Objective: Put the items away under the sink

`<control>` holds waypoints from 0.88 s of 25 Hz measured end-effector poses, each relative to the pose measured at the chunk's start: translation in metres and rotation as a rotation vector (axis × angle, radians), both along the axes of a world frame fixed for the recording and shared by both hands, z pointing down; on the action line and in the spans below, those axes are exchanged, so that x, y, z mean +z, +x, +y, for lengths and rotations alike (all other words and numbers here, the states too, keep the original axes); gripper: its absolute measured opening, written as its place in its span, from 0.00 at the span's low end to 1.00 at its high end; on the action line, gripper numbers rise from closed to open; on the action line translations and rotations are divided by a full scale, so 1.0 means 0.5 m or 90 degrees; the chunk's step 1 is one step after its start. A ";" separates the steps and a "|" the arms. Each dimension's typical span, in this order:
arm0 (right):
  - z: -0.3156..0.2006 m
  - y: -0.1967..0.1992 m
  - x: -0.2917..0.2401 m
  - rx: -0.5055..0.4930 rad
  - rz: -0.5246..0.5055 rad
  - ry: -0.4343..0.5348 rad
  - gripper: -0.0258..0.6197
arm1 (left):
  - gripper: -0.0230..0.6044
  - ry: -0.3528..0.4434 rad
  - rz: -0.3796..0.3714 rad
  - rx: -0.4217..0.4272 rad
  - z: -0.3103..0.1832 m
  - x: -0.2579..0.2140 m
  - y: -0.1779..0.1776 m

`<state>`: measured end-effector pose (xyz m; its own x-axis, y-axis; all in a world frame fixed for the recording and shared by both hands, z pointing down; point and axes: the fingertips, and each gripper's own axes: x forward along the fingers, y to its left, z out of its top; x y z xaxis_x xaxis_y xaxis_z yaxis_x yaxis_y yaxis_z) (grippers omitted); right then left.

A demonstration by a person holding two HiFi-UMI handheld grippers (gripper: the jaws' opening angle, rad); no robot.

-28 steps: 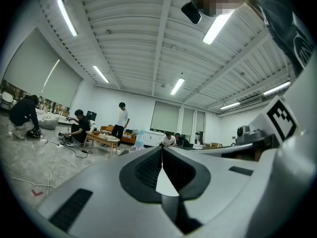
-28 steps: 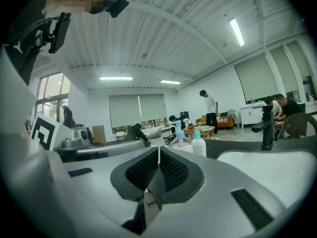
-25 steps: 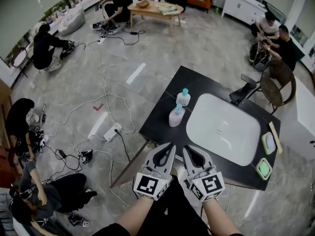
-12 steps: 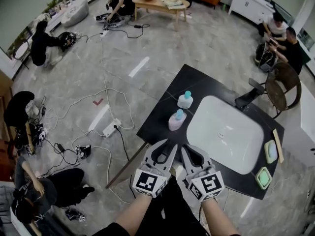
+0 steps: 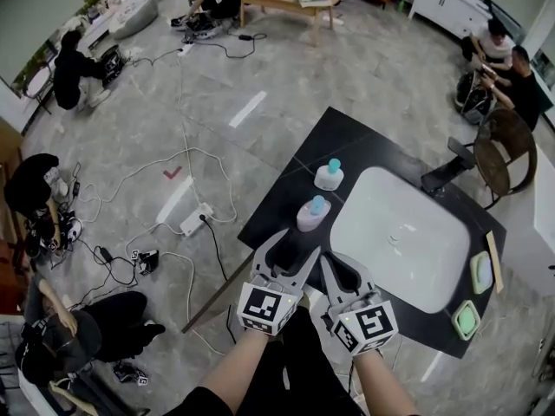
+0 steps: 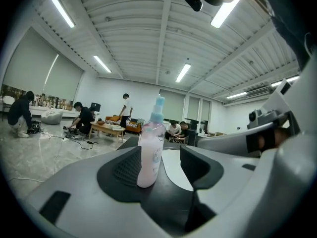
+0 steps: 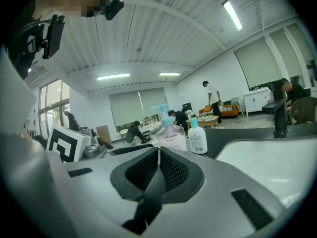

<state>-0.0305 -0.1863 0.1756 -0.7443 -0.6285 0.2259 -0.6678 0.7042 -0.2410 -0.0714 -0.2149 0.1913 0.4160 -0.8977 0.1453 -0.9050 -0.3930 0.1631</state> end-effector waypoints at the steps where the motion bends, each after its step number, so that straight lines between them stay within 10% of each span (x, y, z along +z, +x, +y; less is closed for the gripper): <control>1: -0.001 0.000 0.001 0.001 -0.001 -0.002 0.09 | 0.42 -0.004 -0.004 0.001 -0.006 0.003 0.000; 22: -0.040 0.000 0.032 0.001 -0.003 -0.028 0.09 | 0.48 0.011 -0.035 0.048 -0.099 0.018 0.009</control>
<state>-0.0306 -0.2064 0.1918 -0.7441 -0.6194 0.2501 -0.6680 0.6917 -0.2743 -0.0669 -0.2645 0.2005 0.4742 -0.8669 0.1540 -0.8802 -0.4624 0.1071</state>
